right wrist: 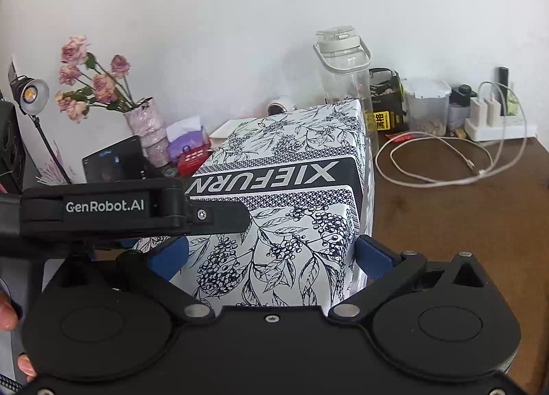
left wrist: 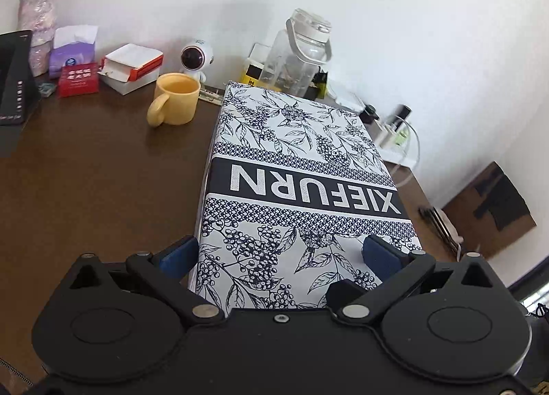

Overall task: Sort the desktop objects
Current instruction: 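Carry the lid with both tools over the open floral box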

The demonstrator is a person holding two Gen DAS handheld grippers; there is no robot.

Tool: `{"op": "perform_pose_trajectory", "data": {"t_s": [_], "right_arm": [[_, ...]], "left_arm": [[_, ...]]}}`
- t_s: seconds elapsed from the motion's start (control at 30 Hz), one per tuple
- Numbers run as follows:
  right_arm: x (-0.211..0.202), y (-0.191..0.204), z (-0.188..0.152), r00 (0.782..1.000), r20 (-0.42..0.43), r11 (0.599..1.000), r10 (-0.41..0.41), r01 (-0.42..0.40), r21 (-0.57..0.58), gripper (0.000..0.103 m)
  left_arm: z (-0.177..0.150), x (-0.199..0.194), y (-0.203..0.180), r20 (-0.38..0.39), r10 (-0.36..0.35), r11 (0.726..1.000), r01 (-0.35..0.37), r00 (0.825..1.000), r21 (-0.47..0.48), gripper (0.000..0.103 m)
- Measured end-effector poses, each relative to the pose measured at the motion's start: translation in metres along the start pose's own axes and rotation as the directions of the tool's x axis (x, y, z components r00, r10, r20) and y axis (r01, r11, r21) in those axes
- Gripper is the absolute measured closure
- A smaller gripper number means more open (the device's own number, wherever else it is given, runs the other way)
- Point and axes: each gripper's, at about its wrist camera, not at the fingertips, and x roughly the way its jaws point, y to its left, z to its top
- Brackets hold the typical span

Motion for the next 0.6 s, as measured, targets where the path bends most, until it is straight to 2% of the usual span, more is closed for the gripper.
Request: {"op": "perform_pose_trajectory", "data": {"t_s": [0.27,0.6], "right_arm": [[0.076,-0.026,0.017,1.0,-0.017,1.0,0.025,-0.024,0.02,0.0],[0.113,-0.043,0.014,0.998,-0.038,0.996,0.05,-0.047,0.076,0.0]], "left_arm": [[0.031,0.07,0.006,-0.028,0.032,0.999,-0.032,0.999,0.005,0.001],[0.041,0.105,0.006,-0.06,0.083,0.996,-0.081,0.995,0.034,0.001]]}}
